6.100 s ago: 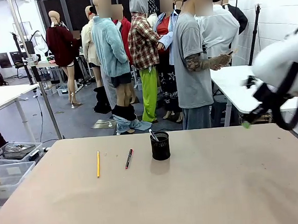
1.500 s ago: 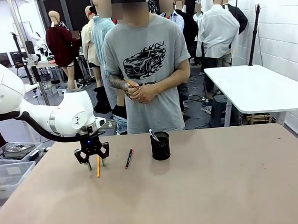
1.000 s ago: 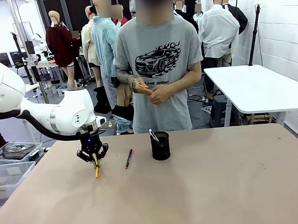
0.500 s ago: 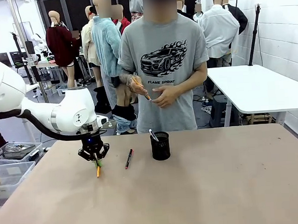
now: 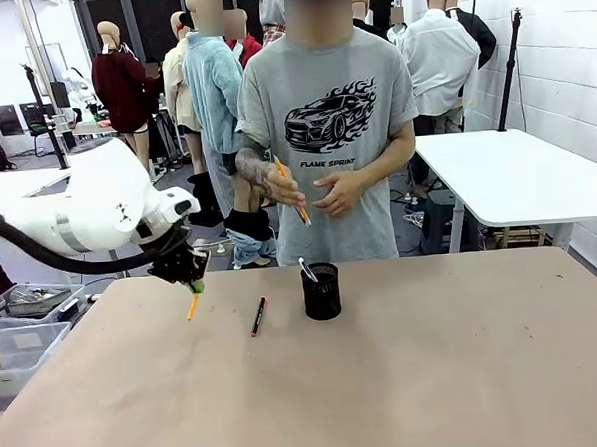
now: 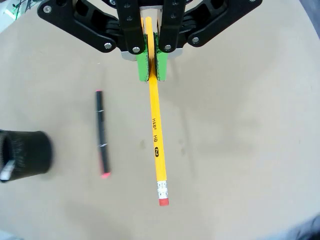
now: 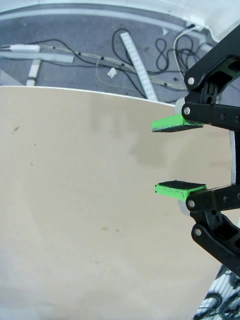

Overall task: Place the pens into the pen holder.
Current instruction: Pick up a writing instrument from the table and place it into the Pen holder.

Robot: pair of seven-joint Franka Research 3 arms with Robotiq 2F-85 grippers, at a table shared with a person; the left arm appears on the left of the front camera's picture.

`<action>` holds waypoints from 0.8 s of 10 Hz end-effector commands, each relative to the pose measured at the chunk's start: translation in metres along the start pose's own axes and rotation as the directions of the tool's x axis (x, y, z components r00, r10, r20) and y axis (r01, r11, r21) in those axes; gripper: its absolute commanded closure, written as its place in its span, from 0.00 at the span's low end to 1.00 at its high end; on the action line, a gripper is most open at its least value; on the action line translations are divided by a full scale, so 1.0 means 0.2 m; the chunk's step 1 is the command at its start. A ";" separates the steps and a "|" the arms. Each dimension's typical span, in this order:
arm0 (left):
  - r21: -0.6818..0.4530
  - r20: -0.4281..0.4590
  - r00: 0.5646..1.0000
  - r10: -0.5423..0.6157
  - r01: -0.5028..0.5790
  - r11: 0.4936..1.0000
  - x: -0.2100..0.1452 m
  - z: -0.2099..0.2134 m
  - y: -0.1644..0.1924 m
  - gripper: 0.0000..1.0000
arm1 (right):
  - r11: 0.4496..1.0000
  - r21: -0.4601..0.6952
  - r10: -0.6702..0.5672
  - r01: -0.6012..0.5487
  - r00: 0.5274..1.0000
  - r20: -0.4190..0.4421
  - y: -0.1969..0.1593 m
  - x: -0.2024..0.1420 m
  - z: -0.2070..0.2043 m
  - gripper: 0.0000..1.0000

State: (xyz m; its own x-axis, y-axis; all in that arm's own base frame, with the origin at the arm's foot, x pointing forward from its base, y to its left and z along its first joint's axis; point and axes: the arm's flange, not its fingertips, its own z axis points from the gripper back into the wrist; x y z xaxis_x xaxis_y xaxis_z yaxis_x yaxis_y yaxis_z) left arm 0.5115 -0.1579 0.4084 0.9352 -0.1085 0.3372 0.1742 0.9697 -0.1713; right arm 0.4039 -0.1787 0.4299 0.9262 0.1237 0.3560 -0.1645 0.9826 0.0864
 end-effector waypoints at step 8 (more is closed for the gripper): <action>-0.331 0.631 0.767 -0.113 0.398 0.856 -0.75 0.84 0.84 1.00 | 1.000 -0.005 0.009 -0.009 1.000 -0.002 0.00 0.00 0.00 0.49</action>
State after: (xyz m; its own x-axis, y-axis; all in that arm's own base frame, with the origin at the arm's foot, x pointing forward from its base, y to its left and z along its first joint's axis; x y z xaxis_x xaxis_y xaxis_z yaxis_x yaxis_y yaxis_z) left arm 0.3734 0.0321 0.4876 0.5374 -0.0892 0.8386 0.6295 0.7041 -0.3286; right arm 0.4039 -0.1796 0.4300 0.9261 0.1222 0.3570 -0.1634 0.9827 0.0876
